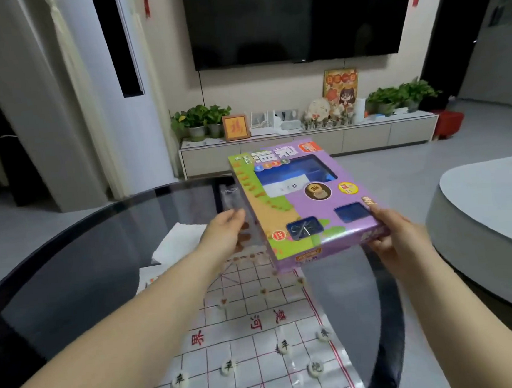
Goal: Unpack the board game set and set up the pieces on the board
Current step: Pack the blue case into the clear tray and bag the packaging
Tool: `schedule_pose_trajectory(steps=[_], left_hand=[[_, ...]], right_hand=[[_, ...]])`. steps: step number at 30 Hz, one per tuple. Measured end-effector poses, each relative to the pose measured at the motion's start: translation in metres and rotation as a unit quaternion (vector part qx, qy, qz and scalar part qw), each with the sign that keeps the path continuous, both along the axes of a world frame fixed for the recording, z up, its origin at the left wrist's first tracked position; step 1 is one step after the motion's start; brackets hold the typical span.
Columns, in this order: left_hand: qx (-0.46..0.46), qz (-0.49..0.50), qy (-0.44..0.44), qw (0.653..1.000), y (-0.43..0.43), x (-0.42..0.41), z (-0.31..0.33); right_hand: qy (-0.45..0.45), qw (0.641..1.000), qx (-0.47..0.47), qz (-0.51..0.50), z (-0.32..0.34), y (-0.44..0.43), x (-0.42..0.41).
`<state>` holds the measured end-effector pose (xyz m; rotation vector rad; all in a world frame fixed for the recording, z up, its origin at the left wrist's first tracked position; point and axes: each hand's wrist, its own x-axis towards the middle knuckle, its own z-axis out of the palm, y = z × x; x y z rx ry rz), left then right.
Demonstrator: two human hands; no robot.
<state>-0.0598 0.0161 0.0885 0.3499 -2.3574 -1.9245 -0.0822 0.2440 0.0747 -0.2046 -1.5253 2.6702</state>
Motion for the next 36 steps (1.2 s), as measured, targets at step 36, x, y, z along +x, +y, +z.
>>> schedule_pose_trajectory(steps=[36], left_hand=[[-0.559,-0.139,-0.109,0.81,-0.039,-0.154,-0.091]], right_hand=[[-0.063,0.933,0.335,-0.114,-0.105,0.072,-0.07]])
